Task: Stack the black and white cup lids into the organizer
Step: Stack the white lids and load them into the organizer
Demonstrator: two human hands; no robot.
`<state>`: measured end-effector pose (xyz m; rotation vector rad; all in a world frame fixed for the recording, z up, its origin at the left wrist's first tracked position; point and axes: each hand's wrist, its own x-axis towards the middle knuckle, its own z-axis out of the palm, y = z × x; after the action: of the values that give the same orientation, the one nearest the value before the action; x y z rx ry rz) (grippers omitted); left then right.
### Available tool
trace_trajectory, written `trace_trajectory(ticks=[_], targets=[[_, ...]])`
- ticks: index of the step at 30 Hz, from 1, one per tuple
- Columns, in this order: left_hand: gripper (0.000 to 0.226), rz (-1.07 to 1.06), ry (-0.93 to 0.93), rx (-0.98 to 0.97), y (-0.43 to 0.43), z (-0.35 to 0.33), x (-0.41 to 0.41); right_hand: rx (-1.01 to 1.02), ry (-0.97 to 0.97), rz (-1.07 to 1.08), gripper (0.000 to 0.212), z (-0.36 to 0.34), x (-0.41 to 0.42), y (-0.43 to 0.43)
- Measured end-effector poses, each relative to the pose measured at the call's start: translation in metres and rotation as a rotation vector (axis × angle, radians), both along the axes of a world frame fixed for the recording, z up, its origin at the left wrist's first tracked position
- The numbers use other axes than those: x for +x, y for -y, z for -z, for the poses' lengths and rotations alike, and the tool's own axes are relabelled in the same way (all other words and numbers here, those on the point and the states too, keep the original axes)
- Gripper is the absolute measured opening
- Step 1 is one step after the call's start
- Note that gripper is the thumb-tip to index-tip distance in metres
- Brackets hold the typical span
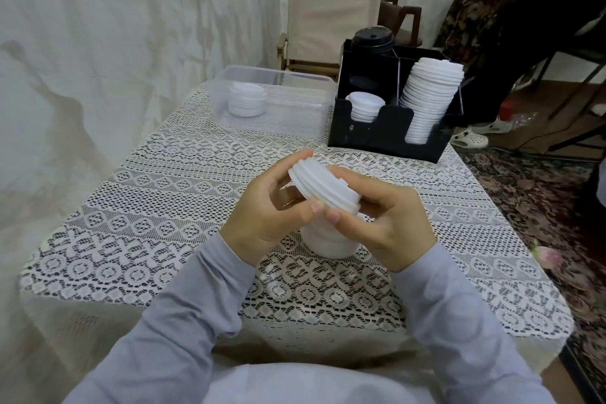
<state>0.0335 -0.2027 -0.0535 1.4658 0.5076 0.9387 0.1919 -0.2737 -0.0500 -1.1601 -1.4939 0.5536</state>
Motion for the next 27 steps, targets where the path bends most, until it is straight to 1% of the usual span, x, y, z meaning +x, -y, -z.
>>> trace_trajectory(ticks=[5,11,18,20,24,27], targets=[[0.077,0.0,-0.005,0.02,0.0016,0.0003,-0.0009,-0.023,-0.071,-0.038,0.041,-0.0024,-0.0016,0.0],[0.076,-0.002,-0.014,0.038,0.002,-0.0003,-0.0006,-0.057,-0.165,-0.062,0.043,-0.0014,-0.0024,-0.0004],[0.076,-0.018,-0.02,0.069,0.0025,-0.0004,0.0008,-0.06,-0.161,-0.047,0.041,0.0009,-0.0028,-0.0008],[0.075,-0.027,-0.025,0.077,0.0023,-0.0003,0.0015,-0.051,-0.159,-0.038,0.041,0.0006,-0.0032,-0.0013],[0.074,-0.004,-0.02,0.091,0.0034,0.0005,0.0026,0.01,-0.228,-0.028,0.043,-0.0017,-0.0005,-0.0015],[0.08,0.03,-0.025,0.085,0.0019,0.0016,0.0017,0.026,-0.208,-0.018,0.044,-0.0005,-0.0011,-0.0032]])
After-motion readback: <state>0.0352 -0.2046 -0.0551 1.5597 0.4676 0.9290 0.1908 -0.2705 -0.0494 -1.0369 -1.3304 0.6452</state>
